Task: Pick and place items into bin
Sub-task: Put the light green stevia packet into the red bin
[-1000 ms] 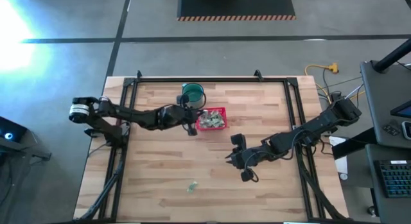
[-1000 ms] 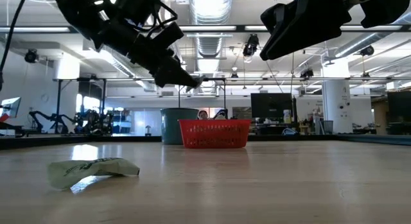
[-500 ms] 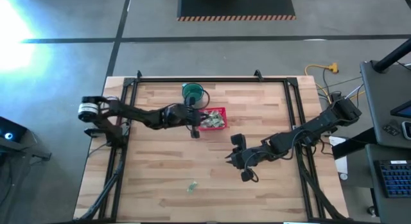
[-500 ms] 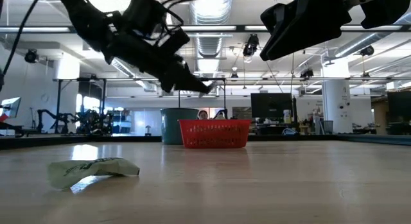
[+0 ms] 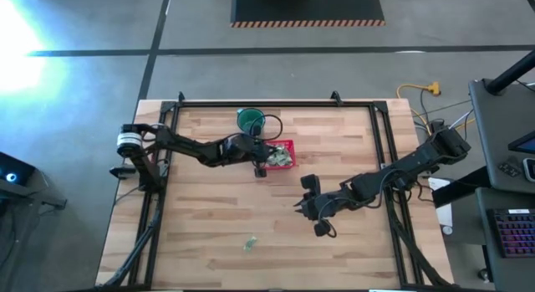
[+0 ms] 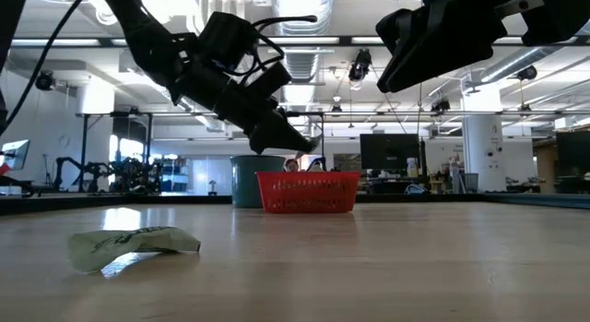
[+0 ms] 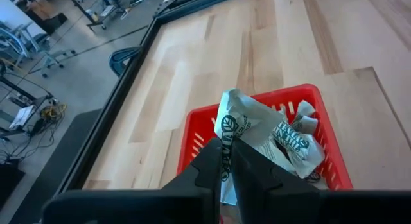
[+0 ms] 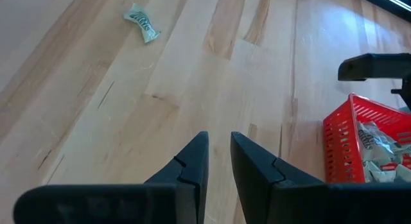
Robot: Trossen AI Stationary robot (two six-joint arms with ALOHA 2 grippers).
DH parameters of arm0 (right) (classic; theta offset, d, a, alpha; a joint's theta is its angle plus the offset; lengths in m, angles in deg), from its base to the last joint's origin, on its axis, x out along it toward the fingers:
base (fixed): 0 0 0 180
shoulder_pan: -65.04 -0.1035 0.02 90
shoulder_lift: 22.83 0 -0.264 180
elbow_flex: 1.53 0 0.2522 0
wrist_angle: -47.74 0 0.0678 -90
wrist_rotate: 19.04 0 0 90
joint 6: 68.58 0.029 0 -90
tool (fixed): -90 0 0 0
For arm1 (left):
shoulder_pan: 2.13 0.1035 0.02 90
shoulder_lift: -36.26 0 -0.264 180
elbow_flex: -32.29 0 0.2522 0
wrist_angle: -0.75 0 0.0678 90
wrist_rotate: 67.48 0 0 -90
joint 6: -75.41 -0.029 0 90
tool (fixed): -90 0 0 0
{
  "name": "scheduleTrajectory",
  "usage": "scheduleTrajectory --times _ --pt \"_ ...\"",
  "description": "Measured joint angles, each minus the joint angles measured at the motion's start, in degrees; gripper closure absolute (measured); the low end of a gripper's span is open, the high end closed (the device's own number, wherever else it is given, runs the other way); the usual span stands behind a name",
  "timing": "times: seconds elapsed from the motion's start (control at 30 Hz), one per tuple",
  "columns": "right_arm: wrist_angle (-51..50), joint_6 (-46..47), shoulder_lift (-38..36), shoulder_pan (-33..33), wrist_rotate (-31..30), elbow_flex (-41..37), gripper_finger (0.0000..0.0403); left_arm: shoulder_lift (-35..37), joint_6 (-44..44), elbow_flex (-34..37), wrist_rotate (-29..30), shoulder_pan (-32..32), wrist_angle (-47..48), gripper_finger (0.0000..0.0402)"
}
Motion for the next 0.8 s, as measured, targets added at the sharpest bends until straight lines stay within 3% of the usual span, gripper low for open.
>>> scheduleTrajectory --times 0.13,0.47,0.8 --pt "0.0 0.0 0.0 0.0 0.0 -0.3 0.0346 0.1 -0.1 0.2 0.0 0.0 0.0 0.0366" --pt "0.2 0.0 0.0 0.0 -0.3 -0.4 0.0346 1.0 2.5 0.4 0.1 -0.1 2.5 0.0255" --pt "0.3 0.0 0.0 0.0 -0.3 -0.4 0.0346 12.1 6.4 0.9 -0.3 -6.2 26.6 0.0245"
